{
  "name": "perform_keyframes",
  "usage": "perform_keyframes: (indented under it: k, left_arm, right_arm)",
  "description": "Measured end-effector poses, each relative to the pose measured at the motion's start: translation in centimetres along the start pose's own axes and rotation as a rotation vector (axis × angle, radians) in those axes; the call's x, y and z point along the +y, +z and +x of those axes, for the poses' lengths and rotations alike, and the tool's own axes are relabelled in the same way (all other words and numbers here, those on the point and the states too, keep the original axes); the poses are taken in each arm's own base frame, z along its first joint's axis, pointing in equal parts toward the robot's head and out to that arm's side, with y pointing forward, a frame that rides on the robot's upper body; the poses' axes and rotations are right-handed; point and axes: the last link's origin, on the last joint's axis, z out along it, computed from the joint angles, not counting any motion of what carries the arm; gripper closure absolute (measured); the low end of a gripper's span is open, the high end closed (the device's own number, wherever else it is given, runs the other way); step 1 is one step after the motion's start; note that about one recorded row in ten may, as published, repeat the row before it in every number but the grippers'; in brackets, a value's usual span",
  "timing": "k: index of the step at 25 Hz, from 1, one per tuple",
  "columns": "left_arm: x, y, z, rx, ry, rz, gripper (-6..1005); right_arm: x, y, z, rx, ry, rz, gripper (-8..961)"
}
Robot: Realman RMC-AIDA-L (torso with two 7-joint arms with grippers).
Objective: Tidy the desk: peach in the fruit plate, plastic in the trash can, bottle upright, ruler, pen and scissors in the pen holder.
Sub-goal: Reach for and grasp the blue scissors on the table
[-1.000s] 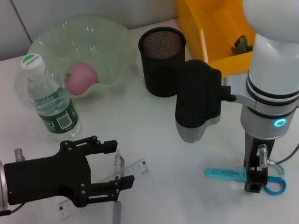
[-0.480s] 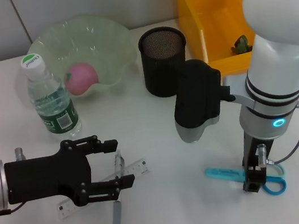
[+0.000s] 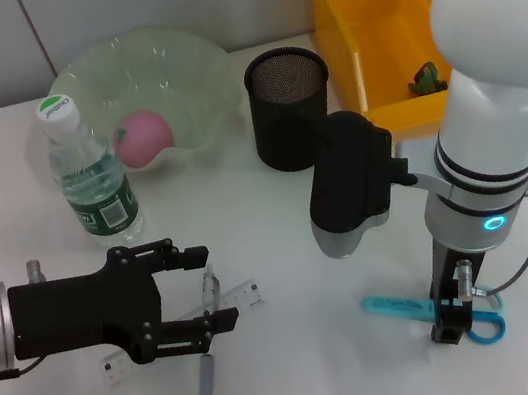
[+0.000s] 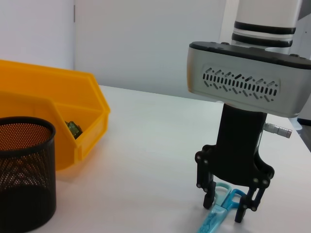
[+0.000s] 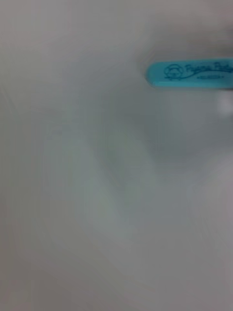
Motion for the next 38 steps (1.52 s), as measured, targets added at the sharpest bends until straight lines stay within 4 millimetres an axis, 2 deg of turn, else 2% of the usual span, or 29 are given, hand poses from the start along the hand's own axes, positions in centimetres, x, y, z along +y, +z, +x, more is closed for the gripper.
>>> perform_keyframes:
  k: [15, 38]
  left_arm:
    - [-0.02, -0.04, -0.02, -0.005, 0.001, -0.002, 221]
    - [-0.03, -0.19, 0.13, -0.007, -0.004, -0.004, 223]
  right_arm:
    - [0.12, -0.22, -0.24, -0.003, -0.01, 0.013, 487]
    - [0.17, -0.18, -0.17, -0.001, 0.006, 0.012, 572]
